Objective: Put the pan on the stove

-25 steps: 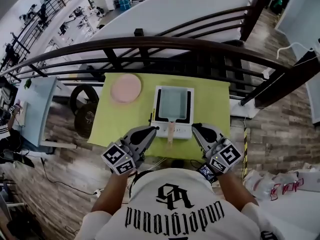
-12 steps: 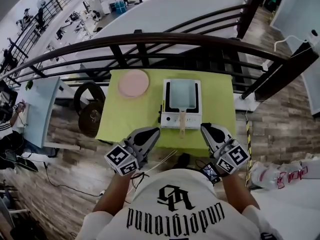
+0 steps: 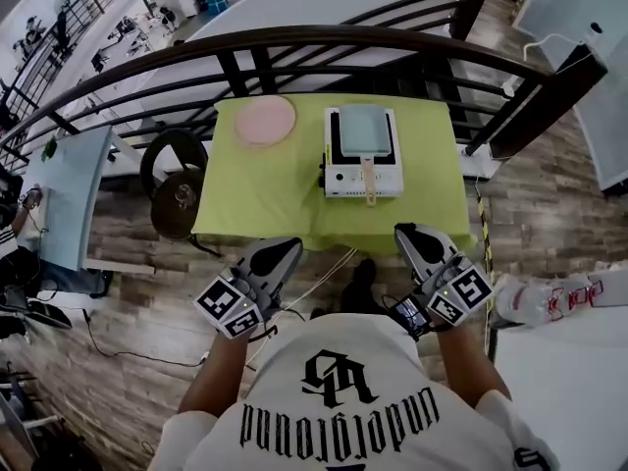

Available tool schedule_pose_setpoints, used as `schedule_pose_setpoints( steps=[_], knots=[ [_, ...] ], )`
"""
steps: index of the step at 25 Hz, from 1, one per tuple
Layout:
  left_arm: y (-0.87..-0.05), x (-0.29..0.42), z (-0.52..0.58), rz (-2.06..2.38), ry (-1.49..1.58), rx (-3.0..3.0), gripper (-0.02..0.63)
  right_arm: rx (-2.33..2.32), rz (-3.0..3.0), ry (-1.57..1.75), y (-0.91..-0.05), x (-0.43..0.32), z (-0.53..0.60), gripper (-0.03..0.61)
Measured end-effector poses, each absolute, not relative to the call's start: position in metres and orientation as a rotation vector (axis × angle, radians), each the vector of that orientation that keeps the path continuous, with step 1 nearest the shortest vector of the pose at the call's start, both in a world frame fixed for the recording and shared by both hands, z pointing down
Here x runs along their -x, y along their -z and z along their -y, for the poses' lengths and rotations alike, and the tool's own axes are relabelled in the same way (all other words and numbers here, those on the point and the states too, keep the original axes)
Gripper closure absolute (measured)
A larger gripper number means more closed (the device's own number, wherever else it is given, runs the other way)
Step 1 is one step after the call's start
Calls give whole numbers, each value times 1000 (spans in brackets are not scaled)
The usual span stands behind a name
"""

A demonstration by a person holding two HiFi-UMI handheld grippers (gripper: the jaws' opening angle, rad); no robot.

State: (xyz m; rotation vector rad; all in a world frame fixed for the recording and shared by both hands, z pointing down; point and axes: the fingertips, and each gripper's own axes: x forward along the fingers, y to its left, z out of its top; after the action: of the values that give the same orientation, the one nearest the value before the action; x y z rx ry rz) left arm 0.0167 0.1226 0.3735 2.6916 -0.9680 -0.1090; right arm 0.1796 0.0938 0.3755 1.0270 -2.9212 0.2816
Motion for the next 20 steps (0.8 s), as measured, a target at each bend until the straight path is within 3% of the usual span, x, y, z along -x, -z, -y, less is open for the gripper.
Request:
schedule_pose_setpoints(
  steps=[9, 20],
  knots=[
    [-386, -14, -185, 954, 143, -2683, 612, -1060, 2899, -241, -387, -172, -178, 578],
    [-386, -31, -191, 950, 137, -2695, 612, -1104, 2894, -133, -381, -181, -190, 578]
  ],
)
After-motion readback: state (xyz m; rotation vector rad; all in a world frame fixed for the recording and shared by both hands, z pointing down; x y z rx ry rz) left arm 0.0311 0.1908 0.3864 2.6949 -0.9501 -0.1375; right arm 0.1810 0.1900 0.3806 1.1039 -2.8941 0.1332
